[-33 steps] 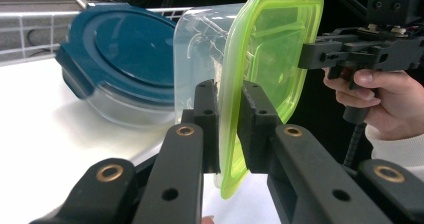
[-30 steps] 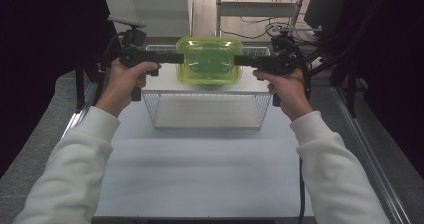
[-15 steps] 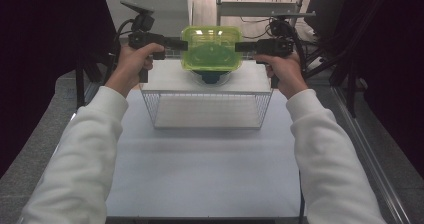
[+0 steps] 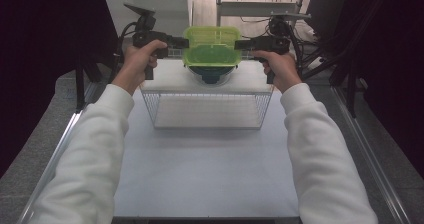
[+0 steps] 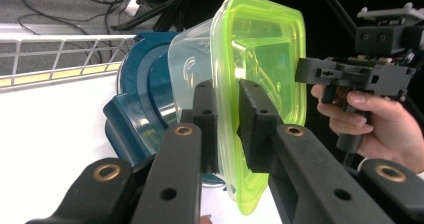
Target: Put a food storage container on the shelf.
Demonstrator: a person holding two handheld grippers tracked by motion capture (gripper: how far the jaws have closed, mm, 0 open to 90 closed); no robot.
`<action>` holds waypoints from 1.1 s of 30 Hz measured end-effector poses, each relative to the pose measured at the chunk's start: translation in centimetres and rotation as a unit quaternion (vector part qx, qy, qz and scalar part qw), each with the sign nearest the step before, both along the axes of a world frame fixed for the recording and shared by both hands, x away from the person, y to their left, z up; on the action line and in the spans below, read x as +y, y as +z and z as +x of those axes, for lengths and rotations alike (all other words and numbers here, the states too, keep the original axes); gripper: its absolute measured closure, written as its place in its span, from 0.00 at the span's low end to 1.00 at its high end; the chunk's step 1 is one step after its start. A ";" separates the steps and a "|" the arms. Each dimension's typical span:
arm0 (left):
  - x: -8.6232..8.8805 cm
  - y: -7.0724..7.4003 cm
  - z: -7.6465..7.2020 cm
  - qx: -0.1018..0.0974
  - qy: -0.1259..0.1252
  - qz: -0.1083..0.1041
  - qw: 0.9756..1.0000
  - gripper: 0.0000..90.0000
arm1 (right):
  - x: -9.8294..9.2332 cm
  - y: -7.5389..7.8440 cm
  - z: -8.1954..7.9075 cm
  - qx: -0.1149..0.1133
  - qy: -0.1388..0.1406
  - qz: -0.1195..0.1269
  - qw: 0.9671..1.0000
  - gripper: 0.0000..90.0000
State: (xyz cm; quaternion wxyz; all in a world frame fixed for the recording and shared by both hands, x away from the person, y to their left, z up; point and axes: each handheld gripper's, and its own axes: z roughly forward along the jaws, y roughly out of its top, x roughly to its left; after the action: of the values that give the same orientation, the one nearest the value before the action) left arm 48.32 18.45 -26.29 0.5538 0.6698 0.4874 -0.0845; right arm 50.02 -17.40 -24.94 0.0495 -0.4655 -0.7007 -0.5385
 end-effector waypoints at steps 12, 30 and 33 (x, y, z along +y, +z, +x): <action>0.1 -1.2 1.6 0.026 0.019 -0.022 0.999 0.82 | 0.3 -1.2 1.9 0.035 -0.019 0.024 0.999 0.81; -0.2 -2.1 2.1 -0.010 0.071 -0.031 0.997 0.40 | 1.0 -1.6 1.9 0.021 -0.022 0.011 0.999 0.45; 0.0 -1.6 1.4 -0.033 0.070 -0.028 0.997 0.33 | 1.1 -1.2 1.3 -0.003 -0.027 -0.003 1.000 0.36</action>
State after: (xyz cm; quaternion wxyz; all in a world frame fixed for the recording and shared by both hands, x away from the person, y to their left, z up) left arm 49.73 18.43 -27.87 0.5928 0.6205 0.5120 -0.0371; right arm 51.35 -16.30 -26.17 0.0317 -0.4828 -0.6898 -0.5385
